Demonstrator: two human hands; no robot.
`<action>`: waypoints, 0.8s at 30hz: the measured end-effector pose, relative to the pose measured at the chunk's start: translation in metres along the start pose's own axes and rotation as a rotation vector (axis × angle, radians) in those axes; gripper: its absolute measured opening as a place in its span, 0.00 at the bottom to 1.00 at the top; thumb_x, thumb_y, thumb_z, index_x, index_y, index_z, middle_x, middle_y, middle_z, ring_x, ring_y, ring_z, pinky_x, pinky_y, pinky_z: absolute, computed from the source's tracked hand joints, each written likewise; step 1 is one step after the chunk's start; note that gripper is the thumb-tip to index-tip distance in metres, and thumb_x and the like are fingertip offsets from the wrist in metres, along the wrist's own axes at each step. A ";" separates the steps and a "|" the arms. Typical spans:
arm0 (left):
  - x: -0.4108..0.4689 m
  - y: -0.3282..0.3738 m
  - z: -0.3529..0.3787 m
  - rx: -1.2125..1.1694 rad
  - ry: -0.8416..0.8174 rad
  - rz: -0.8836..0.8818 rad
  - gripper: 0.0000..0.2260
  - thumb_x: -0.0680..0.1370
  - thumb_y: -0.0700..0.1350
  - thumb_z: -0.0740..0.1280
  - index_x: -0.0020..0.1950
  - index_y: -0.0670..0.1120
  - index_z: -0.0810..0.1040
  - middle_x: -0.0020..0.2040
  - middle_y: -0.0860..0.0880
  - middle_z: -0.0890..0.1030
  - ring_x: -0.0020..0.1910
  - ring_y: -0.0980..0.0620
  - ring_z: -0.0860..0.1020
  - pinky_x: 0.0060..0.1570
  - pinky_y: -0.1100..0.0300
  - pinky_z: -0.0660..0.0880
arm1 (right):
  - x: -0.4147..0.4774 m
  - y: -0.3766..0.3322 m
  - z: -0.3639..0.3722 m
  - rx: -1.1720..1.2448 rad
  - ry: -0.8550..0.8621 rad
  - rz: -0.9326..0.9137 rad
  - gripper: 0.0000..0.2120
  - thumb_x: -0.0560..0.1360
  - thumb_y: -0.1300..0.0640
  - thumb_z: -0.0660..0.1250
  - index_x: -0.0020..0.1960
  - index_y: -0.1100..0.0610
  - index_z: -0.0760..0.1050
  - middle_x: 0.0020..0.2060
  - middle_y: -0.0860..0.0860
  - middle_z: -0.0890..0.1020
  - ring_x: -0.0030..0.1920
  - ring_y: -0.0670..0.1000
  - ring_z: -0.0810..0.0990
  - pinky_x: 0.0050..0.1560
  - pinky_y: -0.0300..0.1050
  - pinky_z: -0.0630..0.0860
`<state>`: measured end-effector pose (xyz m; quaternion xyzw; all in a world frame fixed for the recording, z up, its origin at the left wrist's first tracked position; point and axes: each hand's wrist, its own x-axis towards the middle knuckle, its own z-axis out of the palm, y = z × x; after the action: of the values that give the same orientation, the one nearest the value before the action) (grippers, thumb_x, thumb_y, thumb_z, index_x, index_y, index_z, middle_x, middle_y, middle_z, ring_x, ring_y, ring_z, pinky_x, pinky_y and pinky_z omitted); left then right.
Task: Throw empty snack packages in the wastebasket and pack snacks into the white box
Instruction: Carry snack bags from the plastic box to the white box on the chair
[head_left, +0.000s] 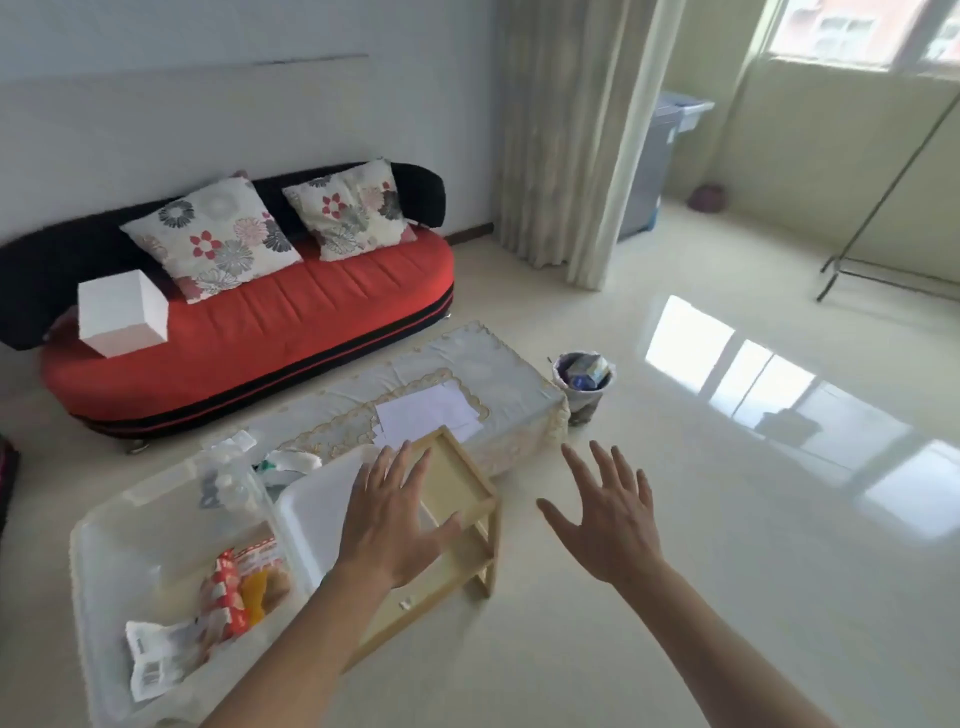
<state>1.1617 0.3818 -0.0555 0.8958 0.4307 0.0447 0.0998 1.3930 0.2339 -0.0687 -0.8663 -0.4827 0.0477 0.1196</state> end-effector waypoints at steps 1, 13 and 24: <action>0.007 0.021 0.001 -0.006 0.002 0.034 0.44 0.72 0.74 0.48 0.84 0.55 0.48 0.84 0.49 0.47 0.83 0.47 0.44 0.81 0.47 0.43 | -0.007 0.021 -0.009 -0.004 0.020 0.035 0.41 0.72 0.24 0.45 0.81 0.41 0.51 0.81 0.52 0.56 0.81 0.57 0.49 0.79 0.62 0.50; 0.047 0.331 0.044 -0.035 -0.025 0.395 0.45 0.69 0.75 0.47 0.83 0.58 0.50 0.84 0.52 0.49 0.83 0.49 0.45 0.80 0.49 0.44 | -0.105 0.295 -0.108 -0.014 0.170 0.420 0.43 0.70 0.23 0.42 0.81 0.41 0.52 0.81 0.51 0.57 0.81 0.57 0.49 0.79 0.60 0.49; 0.034 0.598 0.081 -0.098 -0.107 0.727 0.41 0.74 0.73 0.54 0.83 0.58 0.48 0.84 0.52 0.51 0.83 0.49 0.47 0.81 0.49 0.45 | -0.210 0.484 -0.189 -0.019 0.224 0.732 0.40 0.73 0.25 0.51 0.80 0.43 0.55 0.77 0.51 0.62 0.79 0.55 0.55 0.77 0.58 0.54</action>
<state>1.6523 0.0331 -0.0049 0.9856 0.0758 0.0510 0.1423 1.7181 -0.2192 -0.0152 -0.9823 -0.1257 -0.0121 0.1384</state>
